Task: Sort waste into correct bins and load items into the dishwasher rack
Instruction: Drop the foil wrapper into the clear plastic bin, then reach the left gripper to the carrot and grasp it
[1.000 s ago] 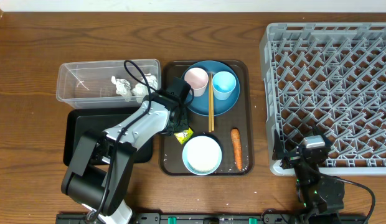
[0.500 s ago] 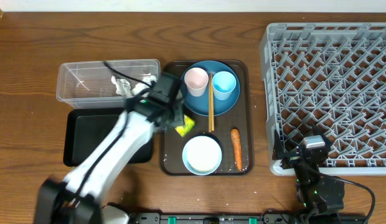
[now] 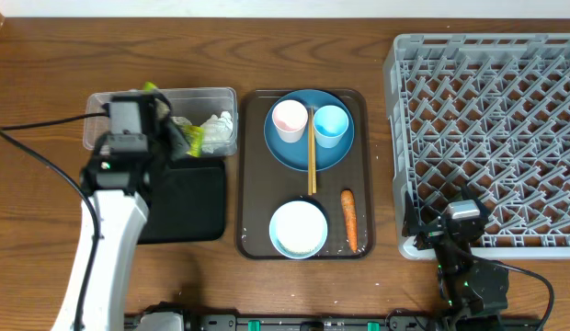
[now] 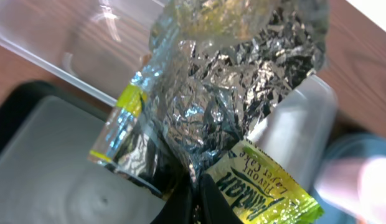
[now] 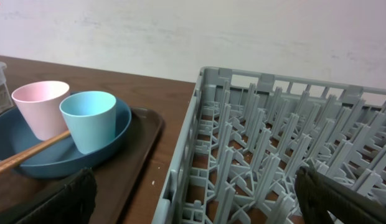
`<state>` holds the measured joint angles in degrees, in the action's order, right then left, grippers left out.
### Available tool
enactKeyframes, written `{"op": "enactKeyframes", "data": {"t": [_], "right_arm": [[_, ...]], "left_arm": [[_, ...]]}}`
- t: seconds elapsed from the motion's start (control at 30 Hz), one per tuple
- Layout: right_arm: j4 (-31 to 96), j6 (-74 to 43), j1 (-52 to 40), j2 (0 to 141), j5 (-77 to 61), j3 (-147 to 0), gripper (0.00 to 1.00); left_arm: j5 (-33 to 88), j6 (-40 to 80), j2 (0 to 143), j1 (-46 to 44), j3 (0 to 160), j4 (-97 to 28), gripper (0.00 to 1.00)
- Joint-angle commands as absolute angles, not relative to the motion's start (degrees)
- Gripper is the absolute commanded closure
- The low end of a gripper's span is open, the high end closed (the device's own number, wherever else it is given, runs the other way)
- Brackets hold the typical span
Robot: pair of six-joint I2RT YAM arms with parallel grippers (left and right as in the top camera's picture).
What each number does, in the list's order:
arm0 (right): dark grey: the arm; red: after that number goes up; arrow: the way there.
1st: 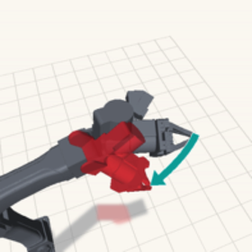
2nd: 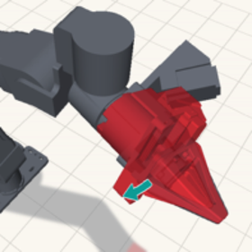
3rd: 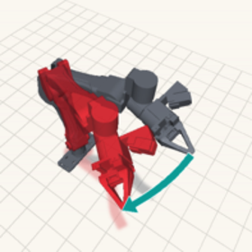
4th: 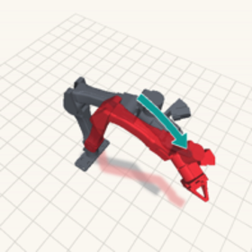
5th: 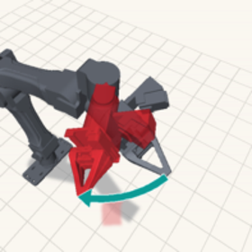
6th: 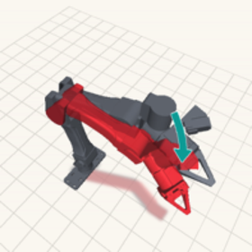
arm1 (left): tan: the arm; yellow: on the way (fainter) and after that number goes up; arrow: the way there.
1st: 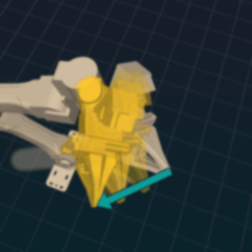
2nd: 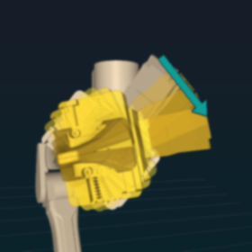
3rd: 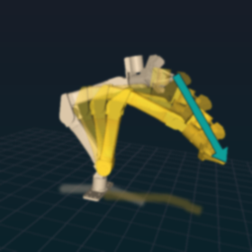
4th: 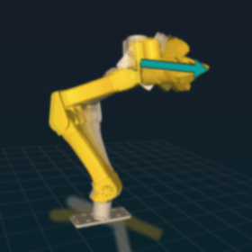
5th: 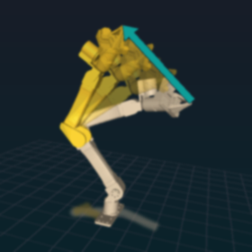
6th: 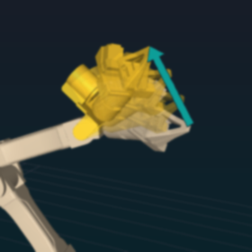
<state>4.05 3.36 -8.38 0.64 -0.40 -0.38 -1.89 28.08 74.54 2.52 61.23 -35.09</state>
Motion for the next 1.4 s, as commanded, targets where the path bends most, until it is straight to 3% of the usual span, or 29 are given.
{"op": "enactKeyframes", "data": {"t": [0.0,0.1,0.13,0.17,0.23,0.33,0.43,0.67,0.83,1.1,1.37], "right_arm": [[4.3,2.8,-8.8,0.4,-0.3,-0.3,0.01],[4.3,2.8,-8.8,0.4,-0.3,-0.3,0.01],[4.3,2.8,-8.8,0.4,-0.3,-0.3,0.01],[4.3,2.8,-8.8,0.4,-0.3,-0.3,0.01],[4.3,2.8,-8.8,0.4,-0.3,-0.3,0.01],[4.3,2.8,-8.8,0.4,-0.3,-0.3,0.01],[4.3,2.8,-8.8,0.4,-0.3,-0.3,0.01],[4.3,2.8,-8.8,0.4,-0.3,-0.3,0.01],[4.3,2.8,-8.8,0.4,-0.3,-0.3,0.01],[4.3,2.8,-8.8,0.4,-0.3,-0.3,0.01],[4.3,2.8,-8.8,0.4,-0.3,-0.3,0.01]], "left_arm": [[-3.2,27.8,80.0,6.5,62.2,-31.9,0.93],[-2.3,27.7,84.7,8.5,62.2,-28.1,0.88],[-2.1,27.8,86.0,9.0,62.2,-27.1,0.76],[-2.1,27.7,87.2,9.3,62.2,-26.0,0.58],[-2.2,27.7,88.6,9.9,62.2,-24.2,0.41],[-2.1,27.7,88.2,10.3,62.2,-22.7,0.27],[-1.9,27.7,86.3,10.3,62.2,-22.6,0.23],[12.4,27.7,76.9,9.9,62.2,-26.0,0.23],[24.8,27.7,68.9,5.2,62.2,-38.3,0.41],[24.6,28.8,61.5,-18.7,62.2,-54.6,0.41],[6.1,40.7,63.4,-44.7,62.2,-53.4,0.41]]}}
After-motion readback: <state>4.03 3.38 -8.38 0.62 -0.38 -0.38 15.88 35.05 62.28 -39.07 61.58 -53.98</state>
